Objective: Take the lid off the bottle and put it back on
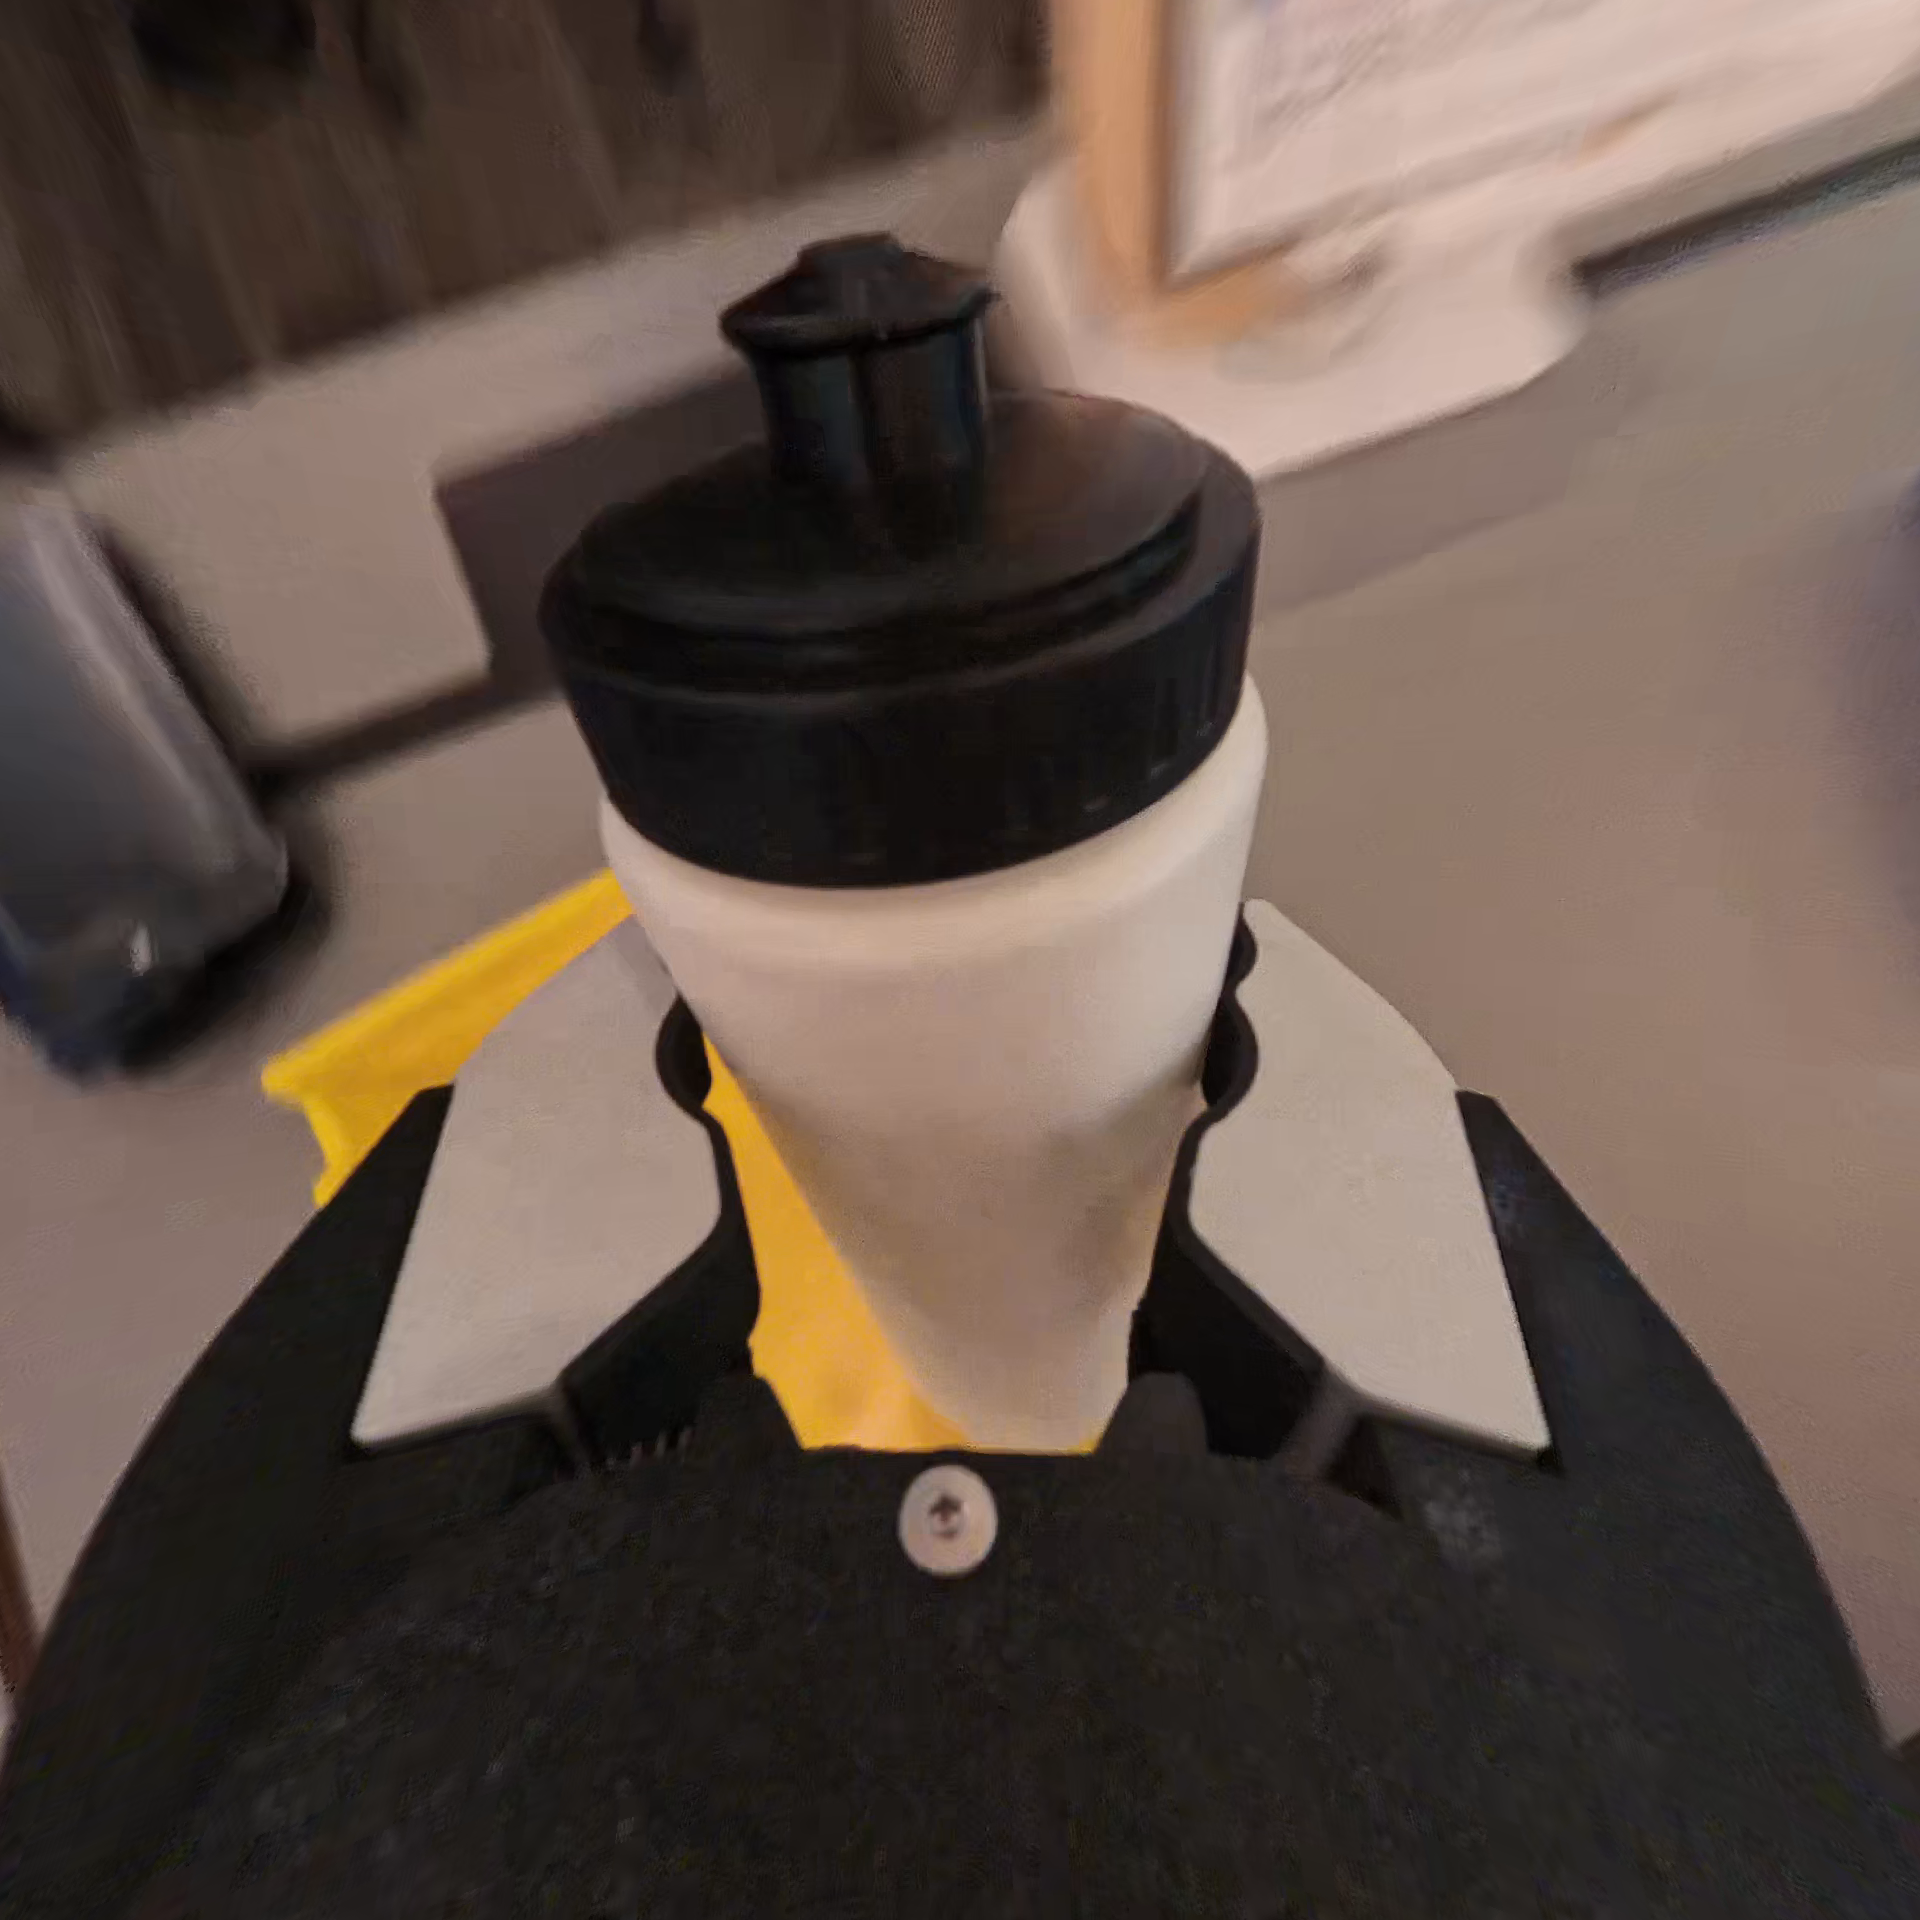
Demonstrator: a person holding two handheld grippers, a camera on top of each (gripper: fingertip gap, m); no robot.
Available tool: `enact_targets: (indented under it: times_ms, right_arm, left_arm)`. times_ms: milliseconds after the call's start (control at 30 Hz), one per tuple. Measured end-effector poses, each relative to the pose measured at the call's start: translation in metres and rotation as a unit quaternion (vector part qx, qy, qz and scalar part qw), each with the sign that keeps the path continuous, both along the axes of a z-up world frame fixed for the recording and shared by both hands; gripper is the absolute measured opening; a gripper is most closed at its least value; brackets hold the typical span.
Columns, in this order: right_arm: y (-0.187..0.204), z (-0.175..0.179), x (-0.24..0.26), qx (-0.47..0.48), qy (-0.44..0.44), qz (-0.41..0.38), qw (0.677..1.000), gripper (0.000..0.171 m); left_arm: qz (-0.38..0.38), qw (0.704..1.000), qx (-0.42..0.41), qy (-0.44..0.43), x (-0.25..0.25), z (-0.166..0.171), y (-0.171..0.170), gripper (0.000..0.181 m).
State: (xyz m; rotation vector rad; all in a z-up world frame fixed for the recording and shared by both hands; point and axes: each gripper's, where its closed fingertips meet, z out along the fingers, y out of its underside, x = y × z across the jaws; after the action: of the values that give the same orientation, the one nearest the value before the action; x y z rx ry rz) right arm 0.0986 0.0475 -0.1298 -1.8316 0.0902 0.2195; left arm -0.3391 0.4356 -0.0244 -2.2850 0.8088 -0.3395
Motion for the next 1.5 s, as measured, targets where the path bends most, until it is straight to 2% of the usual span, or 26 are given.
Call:
enact_targets:
  times_ms: [100, 133, 200, 300, 433, 567, 700, 800, 900, 967, 1033, 1167, 1267, 1367, 1500]
  right_arm:
    - [0.004, 0.000, -0.006, -0.002, -0.005, 0.007, 1.000, 0.051]
    - [0.005, 0.000, -0.008, -0.002, -0.008, 0.009, 1.000, 0.051]
    - [0.009, 0.000, -0.013, -0.003, -0.014, 0.015, 1.000, 0.051]
    - [0.014, 0.002, -0.021, -0.001, -0.023, 0.026, 0.999, 0.051]
    - [0.017, 0.007, -0.028, 0.008, -0.036, 0.037, 0.999, 0.051]
    - [0.018, 0.011, -0.032, 0.018, -0.058, 0.048, 0.997, 0.051]
    - [0.020, 0.011, -0.035, 0.022, -0.067, 0.064, 0.995, 0.052]
    - [0.027, 0.014, -0.045, 0.005, -0.068, 0.113, 0.991, 0.056]
    - [0.043, 0.043, -0.056, -0.017, -0.096, 0.163, 0.982, 0.065]
    - [0.063, 0.070, -0.070, -0.034, -0.145, 0.208, 0.967, 0.071]
    - [0.092, 0.092, -0.084, -0.089, -0.198, 0.238, 0.947, 0.088]
    - [0.160, 0.137, -0.151, -0.128, -0.265, 0.356, 0.887, 0.087]
    - [0.204, 0.135, -0.196, -0.194, -0.299, 0.439, 0.825, 0.090]
    - [0.238, 0.123, -0.212, -0.265, -0.339, 0.464, 0.774, 0.093]
    - [0.266, 0.119, -0.215, -0.335, -0.354, 0.459, 0.742, 0.090]
  left_arm:
    - [-0.090, 0.983, 0.109, -0.120, 0.050, 0.077, -0.040, 0.094]
    - [-0.121, 0.971, 0.133, -0.155, 0.068, 0.094, -0.058, 0.094]
    - [-0.174, 0.953, 0.159, -0.191, 0.104, 0.107, -0.091, 0.093]
    - [-0.186, 0.948, 0.181, -0.184, 0.149, 0.082, -0.113, 0.093]
    - [-0.150, 0.956, 0.183, -0.175, 0.196, 0.018, -0.110, 0.093]
    - [-0.176, 0.949, 0.185, -0.187, 0.229, -0.024, -0.112, 0.092]
    - [-0.262, 0.927, 0.174, -0.202, 0.250, -0.044, -0.131, 0.092]
    - [-0.296, 0.918, 0.175, -0.199, 0.254, -0.061, -0.136, 0.092]
    - [-0.306, 0.899, 0.180, -0.257, 0.252, -0.056, -0.142, 0.090]
    - [-0.307, 0.893, 0.182, -0.272, 0.248, -0.055, -0.143, 0.090]
    - [-0.314, 0.892, 0.182, -0.270, 0.247, -0.055, -0.146, 0.090]
    - [-0.318, 0.887, 0.186, -0.277, 0.240, -0.055, -0.153, 0.090]
    - [-0.289, 0.892, 0.213, -0.275, 0.230, -0.054, -0.142, 0.090]
    - [-0.228, 0.890, 0.282, -0.276, 0.226, -0.049, -0.115, 0.089]
    - [-0.213, 0.886, 0.261, -0.319, 0.232, -0.048, -0.103, 0.089]
